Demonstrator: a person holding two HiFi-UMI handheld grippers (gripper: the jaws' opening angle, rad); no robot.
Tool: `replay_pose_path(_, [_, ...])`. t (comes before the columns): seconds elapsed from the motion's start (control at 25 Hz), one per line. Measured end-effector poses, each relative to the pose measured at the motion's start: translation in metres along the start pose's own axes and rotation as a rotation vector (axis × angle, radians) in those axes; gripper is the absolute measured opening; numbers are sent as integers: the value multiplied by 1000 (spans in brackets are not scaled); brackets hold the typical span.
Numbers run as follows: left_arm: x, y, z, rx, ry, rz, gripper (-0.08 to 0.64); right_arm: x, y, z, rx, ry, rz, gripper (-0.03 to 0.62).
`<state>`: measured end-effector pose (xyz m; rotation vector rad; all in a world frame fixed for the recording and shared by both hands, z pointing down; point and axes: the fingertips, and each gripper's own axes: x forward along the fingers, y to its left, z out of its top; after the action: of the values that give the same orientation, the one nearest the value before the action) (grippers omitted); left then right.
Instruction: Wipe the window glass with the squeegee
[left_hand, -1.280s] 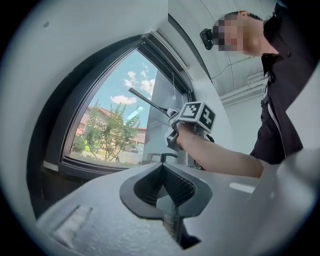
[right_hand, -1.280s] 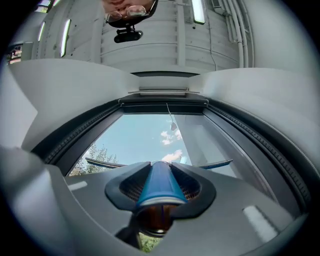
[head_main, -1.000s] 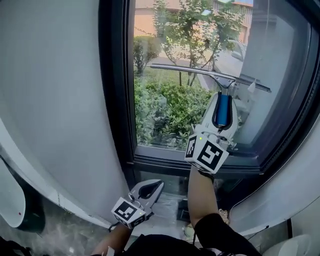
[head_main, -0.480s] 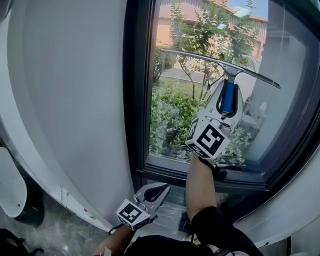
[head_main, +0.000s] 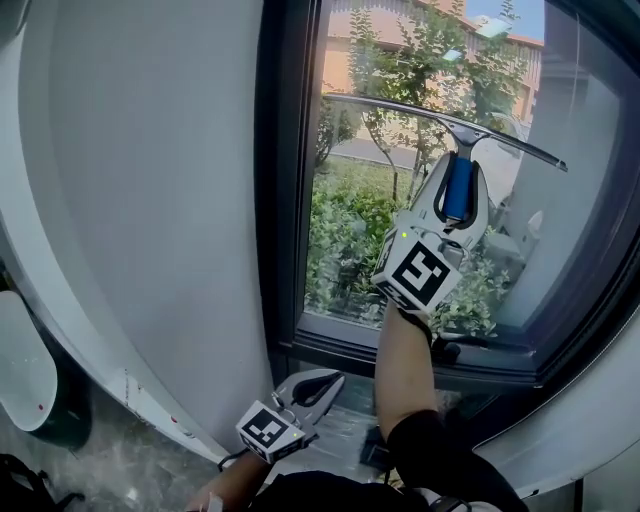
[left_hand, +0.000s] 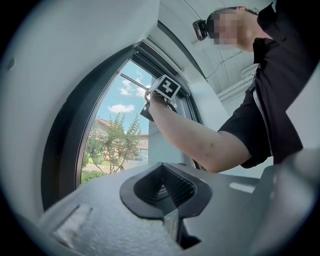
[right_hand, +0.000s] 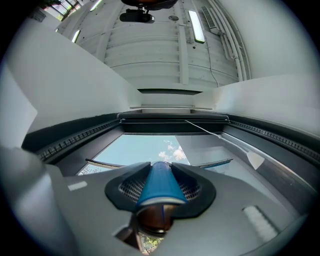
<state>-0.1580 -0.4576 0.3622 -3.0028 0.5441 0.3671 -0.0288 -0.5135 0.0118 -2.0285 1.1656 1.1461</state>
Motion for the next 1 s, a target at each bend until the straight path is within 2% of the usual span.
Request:
replay_pose_path(0.36, [-3,-4,-1,-11,9,-5,0,-13,8,-4,-34,25,35,132])
replay_pose_path(1.0, [-3,-3,-11,-41,17,-18,0,-32,6,-15,-31,44,21,132])
